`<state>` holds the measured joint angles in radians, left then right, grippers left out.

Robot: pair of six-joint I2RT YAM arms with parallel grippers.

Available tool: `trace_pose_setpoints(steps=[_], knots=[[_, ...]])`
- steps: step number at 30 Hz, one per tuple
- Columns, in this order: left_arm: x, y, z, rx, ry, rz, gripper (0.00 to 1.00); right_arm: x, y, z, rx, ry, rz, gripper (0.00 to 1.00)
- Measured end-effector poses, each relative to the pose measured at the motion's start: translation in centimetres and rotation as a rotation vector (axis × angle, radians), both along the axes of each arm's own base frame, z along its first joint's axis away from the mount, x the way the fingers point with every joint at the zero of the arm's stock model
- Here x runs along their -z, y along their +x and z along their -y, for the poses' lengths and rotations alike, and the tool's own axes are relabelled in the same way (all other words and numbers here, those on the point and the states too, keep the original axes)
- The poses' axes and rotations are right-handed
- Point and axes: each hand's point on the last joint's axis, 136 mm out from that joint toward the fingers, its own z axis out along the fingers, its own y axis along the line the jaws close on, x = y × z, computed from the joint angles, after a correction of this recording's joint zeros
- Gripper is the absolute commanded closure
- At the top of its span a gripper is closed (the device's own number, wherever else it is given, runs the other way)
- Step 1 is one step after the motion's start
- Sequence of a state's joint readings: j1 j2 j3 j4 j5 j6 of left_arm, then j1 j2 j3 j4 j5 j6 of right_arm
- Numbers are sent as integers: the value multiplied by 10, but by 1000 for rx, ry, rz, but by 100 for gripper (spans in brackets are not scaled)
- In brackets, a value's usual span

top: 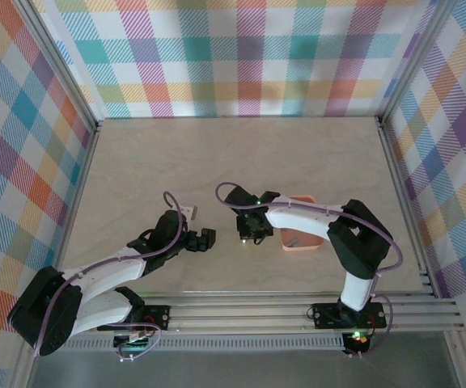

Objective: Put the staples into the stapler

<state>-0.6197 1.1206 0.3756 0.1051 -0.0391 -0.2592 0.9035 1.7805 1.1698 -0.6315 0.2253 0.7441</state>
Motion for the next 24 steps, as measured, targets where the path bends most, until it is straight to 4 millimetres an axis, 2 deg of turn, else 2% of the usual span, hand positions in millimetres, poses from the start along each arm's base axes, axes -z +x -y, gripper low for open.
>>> trace_pose_setpoints(steps=[2,5,8,11,16,19,24], knots=[[0,0,0,0,0,0,0,4,-5,6,13,15,-8,72],[0,0,0,1,-1,0,0,3,-8,11,33,47,-9,71],[0,-2,3,17,-11,-5,1,-5,-4,9,47,90,15,70],[-2,-5,11,51,-31,-20,6,-18,0,10,59,152,54,69],[-16,-9,42,129,-83,-71,13,-40,6,25,101,271,123,68],[-23,-11,62,161,-96,-120,16,-45,8,36,125,313,145,68],[-18,-14,96,205,-59,-224,22,-49,8,51,151,354,171,67]])
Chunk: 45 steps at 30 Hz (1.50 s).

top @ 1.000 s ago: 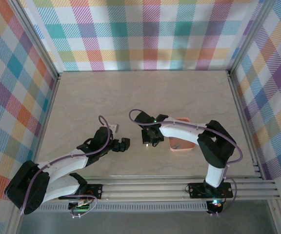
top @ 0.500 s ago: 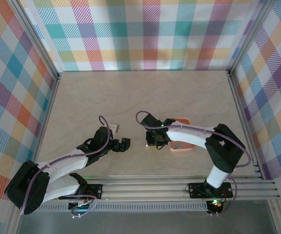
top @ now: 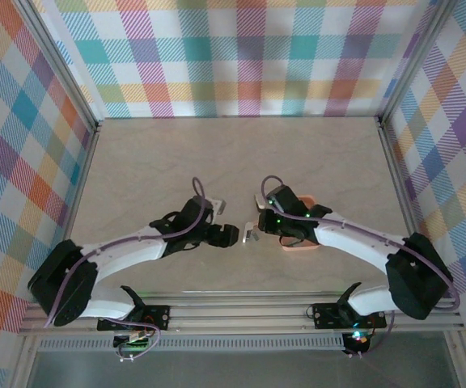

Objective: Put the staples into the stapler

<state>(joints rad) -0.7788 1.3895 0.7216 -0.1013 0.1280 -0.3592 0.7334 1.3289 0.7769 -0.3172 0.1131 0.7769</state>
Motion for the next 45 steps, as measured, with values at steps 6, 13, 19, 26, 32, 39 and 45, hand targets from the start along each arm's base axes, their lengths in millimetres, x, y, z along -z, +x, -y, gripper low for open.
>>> trace_pose_setpoints(steps=[6,13,19,26,32,39,45], knots=[[14,-4,25,30,86,-82,25,-9,-8,18,19,43,43,66],[30,4,47,35,183,-131,30,-14,-17,35,39,75,83,65],[46,11,54,23,255,-155,41,-21,-24,43,43,98,119,64],[57,17,54,4,307,-173,55,-20,-31,49,44,107,130,64],[61,19,51,-14,329,-179,73,-21,-31,51,50,111,135,64],[58,20,44,-38,315,-183,87,-21,-31,51,44,110,141,55],[37,16,25,-67,154,-177,90,-27,-23,42,27,147,168,38]])
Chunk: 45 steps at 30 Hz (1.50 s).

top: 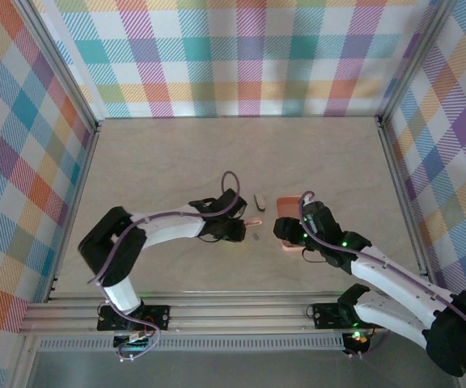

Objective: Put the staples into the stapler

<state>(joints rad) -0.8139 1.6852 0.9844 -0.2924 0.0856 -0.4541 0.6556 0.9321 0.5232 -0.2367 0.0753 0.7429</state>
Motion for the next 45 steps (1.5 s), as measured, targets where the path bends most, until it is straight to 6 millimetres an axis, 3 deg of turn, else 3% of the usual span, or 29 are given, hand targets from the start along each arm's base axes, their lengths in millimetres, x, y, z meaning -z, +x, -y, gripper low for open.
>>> trace_pose_setpoints(steps=[5,11,16,21,27,28,29,33,37,40,45], knots=[[-24,2,-4,-32,-238,33,90,2,12,-19,-29,55,-28,27],[-30,-7,2,-8,-386,27,90,-13,30,-51,-73,159,-28,26],[-47,-6,6,6,-466,57,90,-22,43,-71,-91,204,-38,28],[-60,-5,5,14,-514,93,90,-20,49,-85,-95,196,-55,40],[-63,-7,3,11,-530,103,89,-21,53,-103,-115,193,-66,69],[-62,-7,3,9,-530,101,87,-23,53,-106,-120,193,-62,73],[-62,-8,2,6,-530,101,78,-24,52,-108,-124,192,-58,76],[-63,-5,-4,-19,-528,107,26,-28,49,-112,-118,140,-50,80],[-69,5,-29,-93,-516,151,16,-37,51,-119,-113,2,-38,81],[-76,14,-61,-186,-498,200,14,-40,55,-131,-125,-101,-37,81],[-92,19,-125,-386,-420,314,9,-11,55,-145,-157,-306,-108,81]])
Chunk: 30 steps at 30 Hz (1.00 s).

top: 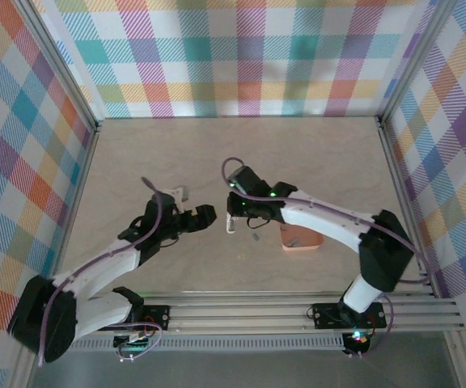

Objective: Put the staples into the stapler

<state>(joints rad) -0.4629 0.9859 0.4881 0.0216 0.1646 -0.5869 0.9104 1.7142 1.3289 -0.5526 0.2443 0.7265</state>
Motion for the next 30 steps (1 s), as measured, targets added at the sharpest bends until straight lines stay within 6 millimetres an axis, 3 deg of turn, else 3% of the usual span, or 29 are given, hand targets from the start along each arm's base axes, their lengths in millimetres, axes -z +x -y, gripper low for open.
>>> trace_pose_setpoints(steps=[3,6,18,23,26,30], knots=[[-13,-4,-26,-94,34,44,7,24,-1,-2,-11,-115,-53,81],[-16,-10,-40,-139,59,63,7,42,-1,1,-13,-207,-106,80],[16,-15,-48,-147,149,-33,7,73,0,3,-49,-319,-228,69],[18,-15,-47,-142,153,-39,7,76,-1,2,-61,-313,-244,48],[19,-15,-47,-142,154,-41,7,72,2,-1,-69,-293,-229,47],[21,-15,-47,-140,158,-48,7,48,-6,9,-75,-237,-179,52]])
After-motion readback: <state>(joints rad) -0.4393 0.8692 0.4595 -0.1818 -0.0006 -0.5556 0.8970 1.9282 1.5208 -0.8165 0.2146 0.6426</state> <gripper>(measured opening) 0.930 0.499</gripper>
